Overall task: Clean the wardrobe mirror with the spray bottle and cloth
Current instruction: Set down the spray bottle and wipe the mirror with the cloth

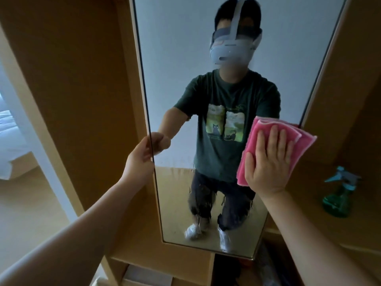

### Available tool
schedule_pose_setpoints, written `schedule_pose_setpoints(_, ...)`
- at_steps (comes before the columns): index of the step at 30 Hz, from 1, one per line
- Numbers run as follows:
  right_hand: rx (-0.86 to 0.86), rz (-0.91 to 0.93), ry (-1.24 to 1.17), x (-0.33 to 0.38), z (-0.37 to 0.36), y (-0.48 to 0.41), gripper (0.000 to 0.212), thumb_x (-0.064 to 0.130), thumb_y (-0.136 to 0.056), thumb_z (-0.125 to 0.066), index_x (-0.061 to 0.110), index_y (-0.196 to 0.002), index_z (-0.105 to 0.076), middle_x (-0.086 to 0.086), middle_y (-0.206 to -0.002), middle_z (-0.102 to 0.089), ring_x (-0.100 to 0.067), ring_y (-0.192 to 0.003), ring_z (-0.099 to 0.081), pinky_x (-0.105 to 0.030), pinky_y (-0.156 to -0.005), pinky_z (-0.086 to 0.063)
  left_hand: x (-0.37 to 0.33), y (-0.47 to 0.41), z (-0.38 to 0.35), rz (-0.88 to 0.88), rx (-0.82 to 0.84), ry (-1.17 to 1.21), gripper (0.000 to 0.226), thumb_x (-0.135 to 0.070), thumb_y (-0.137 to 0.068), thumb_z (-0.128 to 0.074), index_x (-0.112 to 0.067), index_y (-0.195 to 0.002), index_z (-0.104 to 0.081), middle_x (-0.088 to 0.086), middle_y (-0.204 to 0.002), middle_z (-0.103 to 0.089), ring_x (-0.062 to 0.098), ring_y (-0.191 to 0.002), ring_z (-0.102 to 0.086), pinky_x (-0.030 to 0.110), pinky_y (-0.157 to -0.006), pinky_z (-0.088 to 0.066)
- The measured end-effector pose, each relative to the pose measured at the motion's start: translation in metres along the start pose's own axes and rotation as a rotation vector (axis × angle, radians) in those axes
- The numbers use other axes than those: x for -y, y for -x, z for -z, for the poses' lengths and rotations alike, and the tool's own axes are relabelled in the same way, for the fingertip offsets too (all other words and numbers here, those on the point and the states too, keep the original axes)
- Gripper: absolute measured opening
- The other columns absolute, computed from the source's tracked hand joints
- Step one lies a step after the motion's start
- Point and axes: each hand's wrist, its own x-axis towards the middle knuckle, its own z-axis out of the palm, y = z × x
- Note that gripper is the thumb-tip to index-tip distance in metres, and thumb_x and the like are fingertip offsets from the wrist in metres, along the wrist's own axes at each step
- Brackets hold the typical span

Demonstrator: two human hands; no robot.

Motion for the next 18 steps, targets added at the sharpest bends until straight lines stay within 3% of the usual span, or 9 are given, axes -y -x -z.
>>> schedule_pose_setpoints(7,-0.080,-0.011,0.037,0.005,-0.004,-0.005,0.061,0.039,-0.100,-0.027,0.009,-0.153,-0.018,-0.021,-0.158,-0.017,-0.038,-0.147,-0.010,-0.051,-0.120,-0.002,0.028,0.006,-0.011,-0.100,-0.055,0.016,0.051,0.015,-0.080,-0.054,-0.026,-0.108,-0.060,-0.005,-0.103,-0.070,0.015,-0.098,-0.067,0.039,-0.082,-0.058)
schedule_pose_setpoints(10,-0.104,0.006,0.069,0.005,-0.003,-0.006,0.060,0.038,-0.101,-0.024,0.008,-0.152,-0.019,-0.022,-0.158,-0.018,-0.039,-0.146,-0.012,-0.052,-0.120,-0.003,0.040,0.007,-0.015,-0.144,-0.051,0.059,0.045,0.018,-0.076,-0.057,-0.020,-0.102,-0.057,0.001,-0.100,-0.071,0.021,-0.094,-0.069,0.044,-0.078,-0.059)
schedule_pose_setpoints(15,-0.123,0.019,0.147,0.002,-0.004,-0.006,0.060,0.038,-0.101,-0.018,0.009,-0.153,-0.016,-0.019,-0.159,-0.015,-0.037,-0.147,-0.011,-0.052,-0.120,-0.006,0.064,0.011,-0.029,-0.221,-0.170,0.178,0.041,0.018,-0.070,-0.037,-0.012,-0.091,-0.057,0.012,-0.088,-0.068,0.027,-0.088,-0.068,0.051,-0.079,-0.056)
schedule_pose_setpoints(18,-0.129,0.031,0.190,0.003,-0.004,-0.003,0.060,0.038,-0.101,-0.015,0.010,-0.154,-0.015,-0.018,-0.159,-0.014,-0.036,-0.147,-0.010,-0.050,-0.120,-0.004,0.088,0.022,-0.045,-0.271,-0.255,0.157,0.039,0.010,-0.071,-0.033,-0.008,-0.095,-0.057,0.004,-0.074,-0.057,0.022,-0.077,-0.058,0.041,-0.073,-0.049)
